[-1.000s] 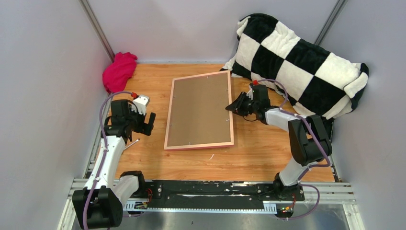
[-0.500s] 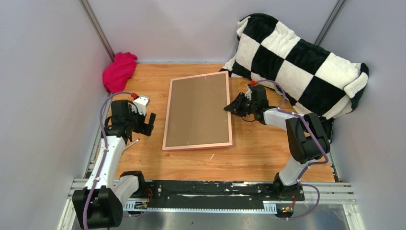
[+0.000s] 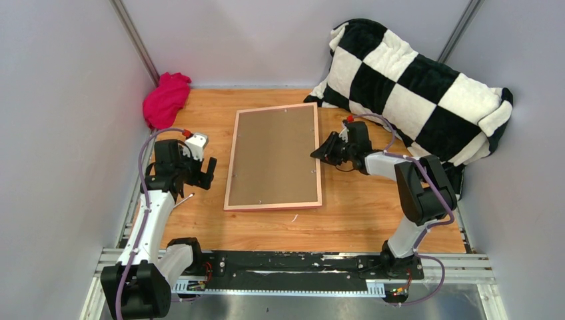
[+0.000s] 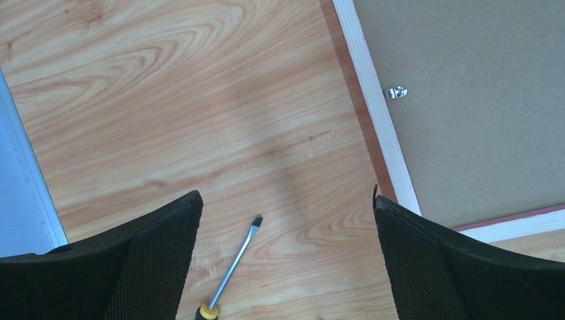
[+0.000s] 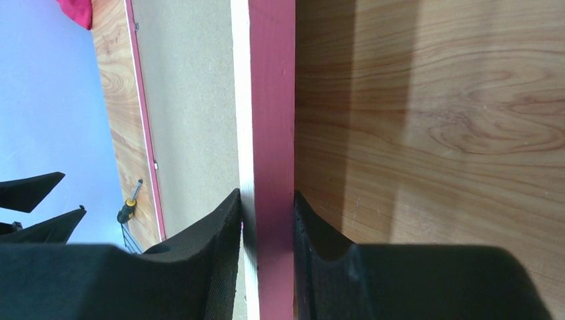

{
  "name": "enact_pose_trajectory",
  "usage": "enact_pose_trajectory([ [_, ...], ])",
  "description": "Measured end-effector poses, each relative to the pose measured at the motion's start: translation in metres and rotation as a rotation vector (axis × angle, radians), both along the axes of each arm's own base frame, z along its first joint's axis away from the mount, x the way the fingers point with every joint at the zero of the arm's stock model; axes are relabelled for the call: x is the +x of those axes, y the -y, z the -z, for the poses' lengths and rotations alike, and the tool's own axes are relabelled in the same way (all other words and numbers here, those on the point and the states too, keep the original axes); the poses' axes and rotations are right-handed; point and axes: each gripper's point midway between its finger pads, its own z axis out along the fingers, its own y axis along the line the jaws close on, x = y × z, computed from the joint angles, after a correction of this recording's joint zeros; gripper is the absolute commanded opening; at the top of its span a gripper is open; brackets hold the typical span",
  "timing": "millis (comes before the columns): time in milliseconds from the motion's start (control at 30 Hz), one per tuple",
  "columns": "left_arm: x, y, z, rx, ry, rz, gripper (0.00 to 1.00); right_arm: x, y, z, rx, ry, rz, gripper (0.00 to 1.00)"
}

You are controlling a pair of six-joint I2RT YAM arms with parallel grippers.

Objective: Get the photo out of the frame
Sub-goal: Turn over the photo frame at the center of the board.

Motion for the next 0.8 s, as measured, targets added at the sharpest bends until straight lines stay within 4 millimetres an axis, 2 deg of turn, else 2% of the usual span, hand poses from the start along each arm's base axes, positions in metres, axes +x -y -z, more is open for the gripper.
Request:
enact_pose_trajectory([
  [333, 0.001, 0.0, -0.001, 0.0, 0.005, 0.0, 1.0, -0.003, 0.001, 0.009, -0.019, -0.017, -0.002, 0.36],
  [800, 0.001, 0.0, -0.001, 0.001, 0.005, 0.0, 1.0, -0.011, 0.007, 0.031, -0.066, -0.065, -0.011, 0.43],
])
